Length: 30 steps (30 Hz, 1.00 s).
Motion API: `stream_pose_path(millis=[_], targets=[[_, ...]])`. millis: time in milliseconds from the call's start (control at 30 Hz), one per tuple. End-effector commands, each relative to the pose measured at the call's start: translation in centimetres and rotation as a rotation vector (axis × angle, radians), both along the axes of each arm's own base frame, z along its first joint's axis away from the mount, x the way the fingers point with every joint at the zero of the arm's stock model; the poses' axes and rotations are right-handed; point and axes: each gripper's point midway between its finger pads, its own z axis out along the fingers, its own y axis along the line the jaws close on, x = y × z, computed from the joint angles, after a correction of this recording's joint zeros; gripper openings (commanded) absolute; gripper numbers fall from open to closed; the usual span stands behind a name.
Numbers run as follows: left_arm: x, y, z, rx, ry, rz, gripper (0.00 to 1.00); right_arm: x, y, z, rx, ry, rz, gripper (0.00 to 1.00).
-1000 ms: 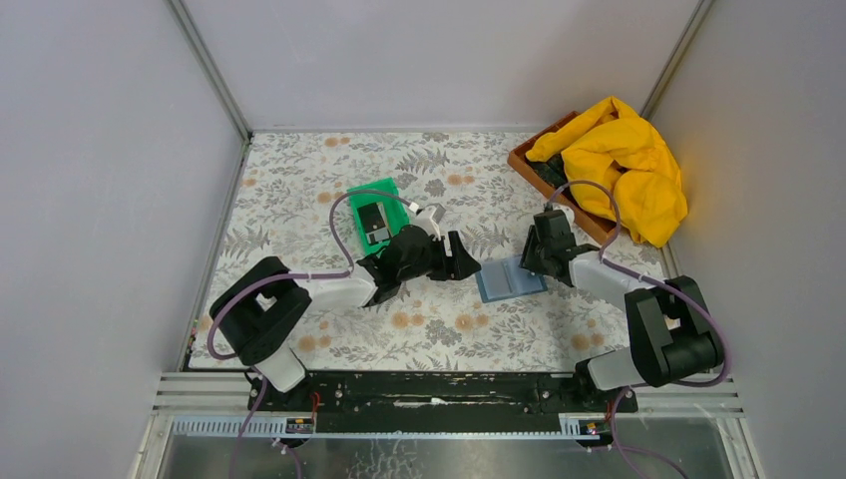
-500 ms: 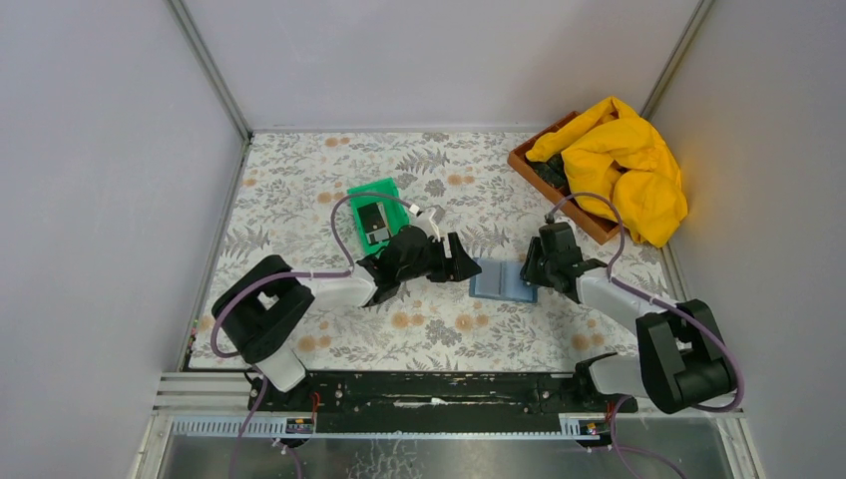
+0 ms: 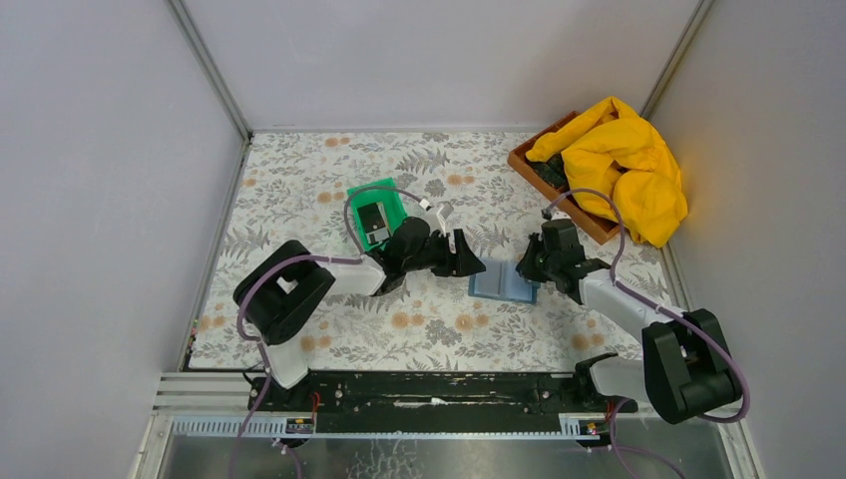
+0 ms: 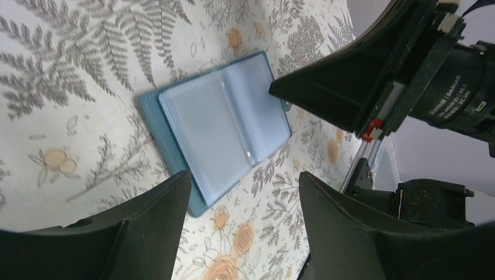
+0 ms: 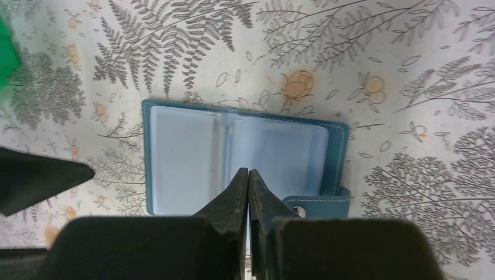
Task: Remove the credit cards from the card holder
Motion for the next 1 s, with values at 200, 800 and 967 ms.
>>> stream_pose_path(millis=[200,800,967], targets=[[2.2,-2.6,2.2,-0.051,-0.093,-0.136,0.74,0.3,3.6,0.5,0.18,-0.025,0.089,0.0],[1.2,-2.0,-2.0,-0.013,0.005,-0.124,0.75,-1.7,3.7,-3.8,0.205,0.076,0.074,0.0],[0.9,-1.8,-3.3,0.015,0.016,-0.119,0.75,-1.8,3.6,-3.9,0.199,0.079,0.071,0.0]])
